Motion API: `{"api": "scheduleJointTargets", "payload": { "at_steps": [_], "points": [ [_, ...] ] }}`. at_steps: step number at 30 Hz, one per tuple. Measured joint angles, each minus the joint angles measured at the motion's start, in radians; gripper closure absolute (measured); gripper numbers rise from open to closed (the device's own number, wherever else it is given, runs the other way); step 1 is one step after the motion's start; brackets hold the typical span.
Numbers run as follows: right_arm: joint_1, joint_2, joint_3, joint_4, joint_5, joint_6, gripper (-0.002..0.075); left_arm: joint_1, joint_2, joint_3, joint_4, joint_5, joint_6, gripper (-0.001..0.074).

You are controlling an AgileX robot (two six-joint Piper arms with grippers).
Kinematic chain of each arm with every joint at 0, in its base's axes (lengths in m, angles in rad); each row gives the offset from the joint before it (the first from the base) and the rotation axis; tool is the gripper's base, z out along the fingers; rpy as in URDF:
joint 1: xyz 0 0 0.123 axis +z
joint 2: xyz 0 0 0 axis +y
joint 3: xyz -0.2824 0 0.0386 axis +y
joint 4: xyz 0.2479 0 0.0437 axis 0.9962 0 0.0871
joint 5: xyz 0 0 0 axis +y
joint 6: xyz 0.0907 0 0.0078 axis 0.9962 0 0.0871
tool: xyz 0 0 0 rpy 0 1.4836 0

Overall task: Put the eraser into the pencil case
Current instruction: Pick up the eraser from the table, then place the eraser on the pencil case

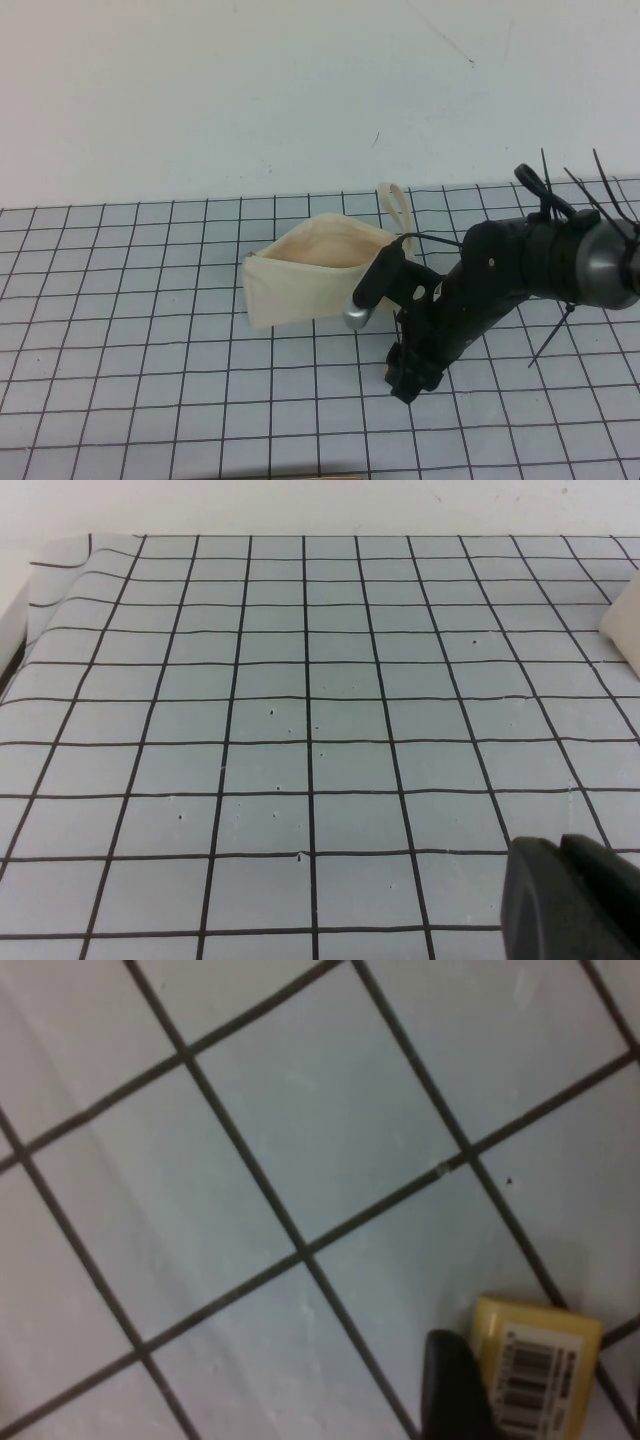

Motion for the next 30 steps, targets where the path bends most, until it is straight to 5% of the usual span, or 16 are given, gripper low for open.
{"api": "scheduleJointTargets", "payload": {
  "at_steps": [4,9,24,30],
  "points": [
    [0.0,0.002,0.0,-0.003,-0.001,0.002,0.0383,0.0,0.0,0.0,0.0,0.0,0.0,0.0736],
    [0.0,0.002,-0.005,-0.003,0.035,0.002,0.0526,0.0,0.0,0.0,0.0,0.0,0.0,0.0736],
    [0.0,-0.06,-0.303,0.106,0.319,-0.005,0.0526,0.0,0.0,0.0,0.0,0.0,0.0,0.0736],
    [0.001,-0.066,-0.431,0.119,0.176,-0.01,0.0526,0.0,0.0,0.0,0.0,0.0,0.0,0.0737]
  ]
}}
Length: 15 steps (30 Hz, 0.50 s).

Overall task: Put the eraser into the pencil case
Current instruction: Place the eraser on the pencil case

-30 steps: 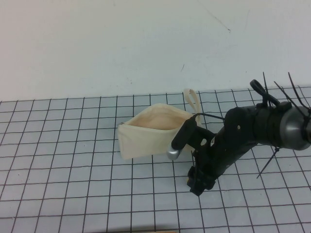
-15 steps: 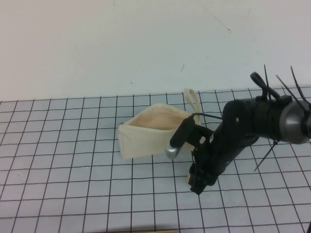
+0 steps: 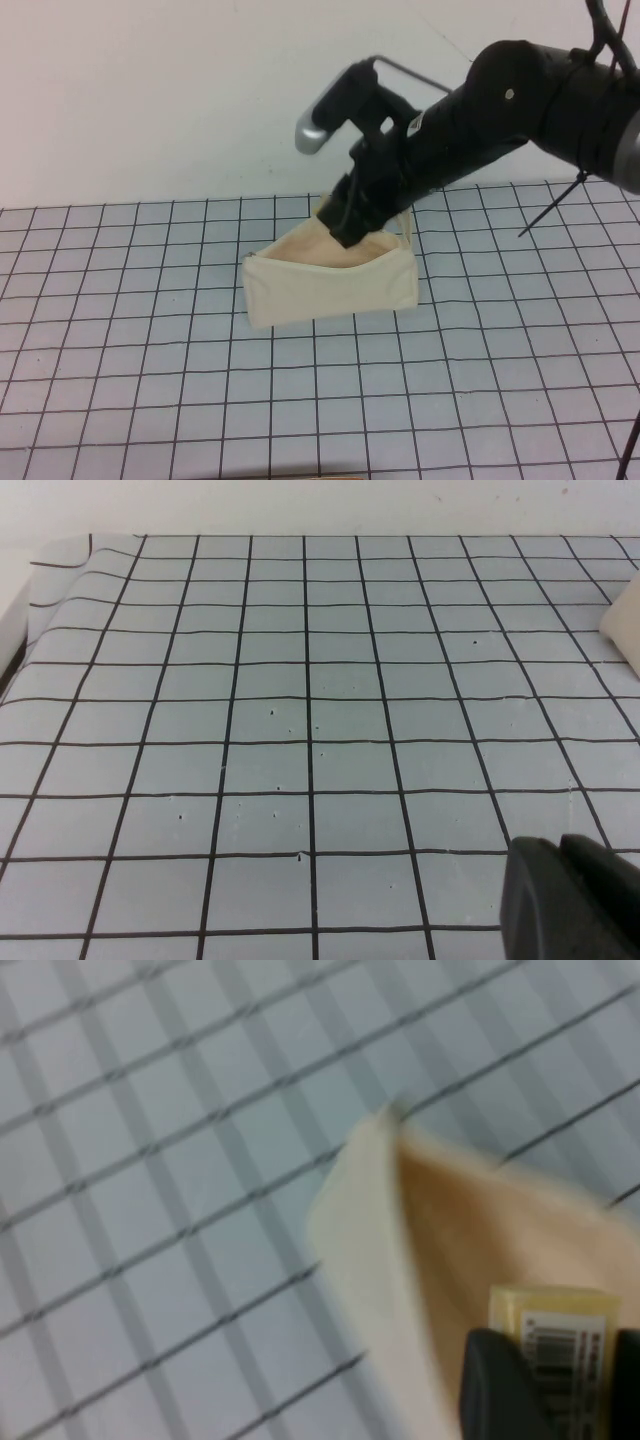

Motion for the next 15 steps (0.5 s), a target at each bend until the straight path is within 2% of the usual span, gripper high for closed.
{"api": "scheduleJointTargets", "payload": {
  "at_steps": [3,4,9,10,12,15],
  "points": [
    [0.0,0.018,-0.005,0.005,-0.067,0.0,0.052,0.0,0.0,0.0,0.0,0.0,0.0,0.0736],
    [0.0,0.027,-0.004,0.006,-0.077,0.0,0.0494,0.0,0.0,0.0,0.0,0.0,0.0,0.0736],
    [0.0,0.055,-0.004,0.007,-0.084,0.014,0.0269,0.0,0.0,0.0,0.0,0.0,0.0,0.0736],
    [0.0,0.055,-0.004,0.007,-0.084,0.016,0.0253,0.0,0.0,0.0,0.0,0.0,0.0,0.0736],
    [0.0,0.048,-0.004,0.007,-0.085,0.018,0.0244,0.0,0.0,0.0,0.0,0.0,0.0,0.0736],
    [0.0,0.019,-0.004,0.009,-0.069,0.03,0.03,0.0,0.0,0.0,0.0,0.0,0.0,0.0736]
  ]
}}
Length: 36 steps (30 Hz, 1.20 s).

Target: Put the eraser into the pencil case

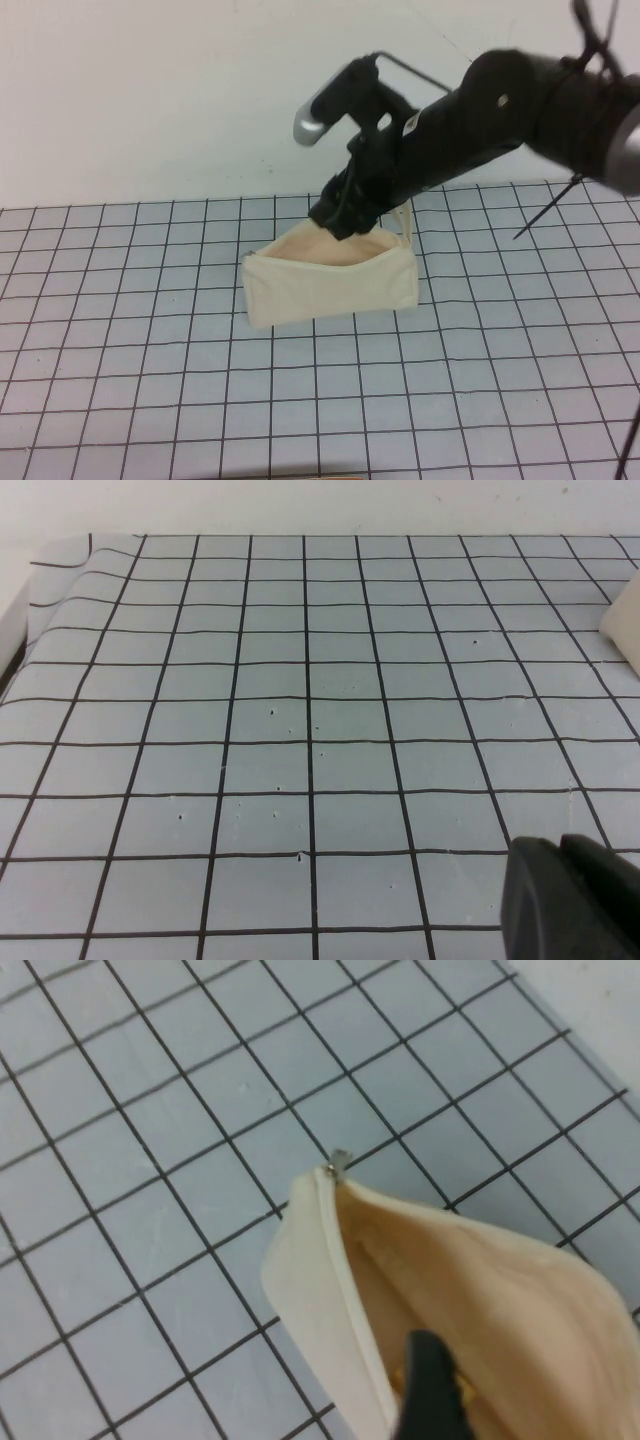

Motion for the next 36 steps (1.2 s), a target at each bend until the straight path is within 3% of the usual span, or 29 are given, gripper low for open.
{"api": "scheduleJointTargets", "payload": {
  "at_steps": [2,6,9,17,22,36],
  "points": [
    [0.0,-0.035,0.0,-0.002,0.014,0.002,0.0381,0.0,0.0,0.0,0.0,0.0,0.0,0.0736],
    [0.0,-0.145,0.0,-0.06,0.027,0.002,0.0617,0.0,0.0,0.0,0.0,0.0,0.0,0.0736],
    [0.0,-0.233,0.0,-0.122,0.058,0.006,0.0694,0.0,0.0,0.0,0.0,0.0,0.0,0.0736],
    [0.0,-0.44,-0.002,-0.327,0.28,0.14,0.0724,0.0,0.0,0.0,0.0,0.0,0.0,0.0736],
    [0.0,-0.55,0.136,-0.506,0.349,0.251,0.0726,0.0,0.0,0.0,0.0,0.0,0.0,0.0736],
    [0.0,-1.048,1.091,-0.526,-0.203,0.507,0.0726,0.0,0.0,0.0,0.0,0.0,0.0,0.0736]
  ]
}}
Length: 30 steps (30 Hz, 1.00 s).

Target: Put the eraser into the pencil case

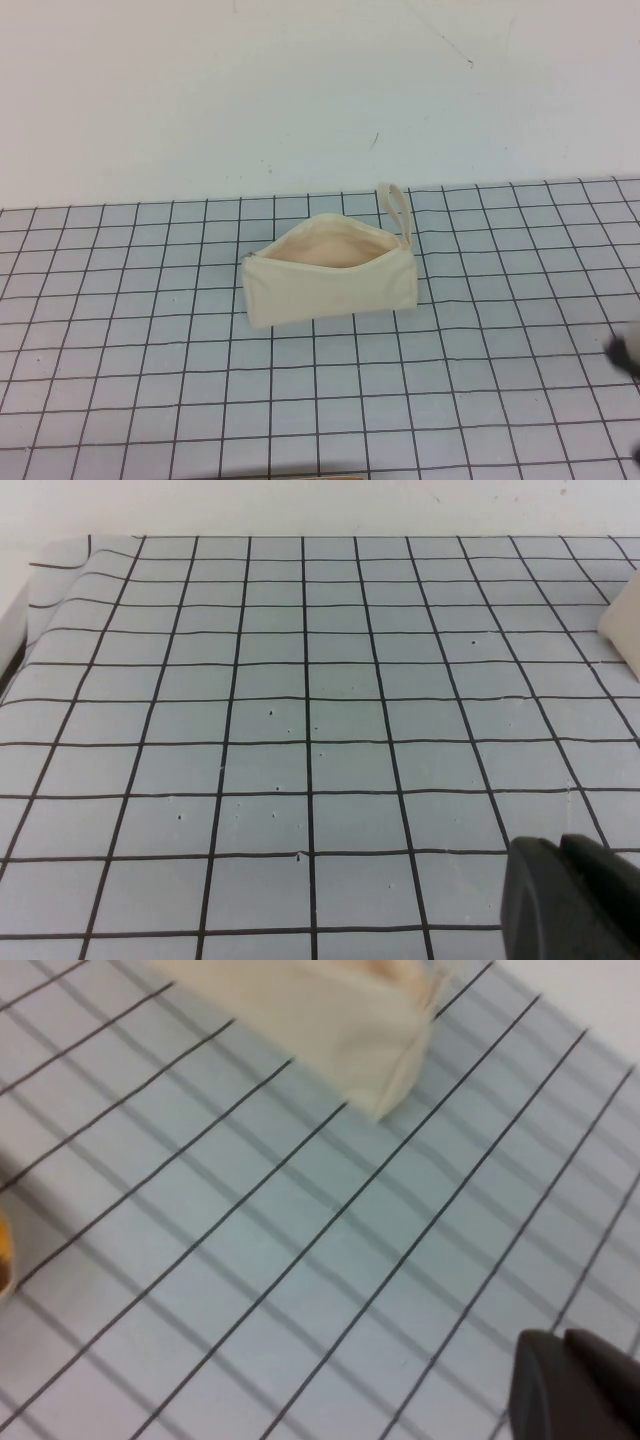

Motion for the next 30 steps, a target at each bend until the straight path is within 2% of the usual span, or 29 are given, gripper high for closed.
{"api": "scheduleJointTargets", "payload": {
  "at_steps": [4,8,24,30],
  "points": [
    [0.0,-0.106,0.195,0.007,-0.091,0.013,0.0727,0.0,0.0,0.0,0.0,0.0,0.0,0.0736],
    [0.0,-0.173,0.289,0.007,-0.106,0.017,0.0727,0.0,0.0,0.0,0.0,0.0,0.0,0.0736],
    [0.0,-0.196,0.301,0.007,-0.112,0.021,0.0727,0.0,0.0,0.0,0.0,0.0,0.0,0.0736],
    [-0.052,-0.353,0.312,0.009,-0.108,0.021,0.0727,0.0,0.0,0.0,0.0,0.0,0.0,0.0736]
  ]
}}
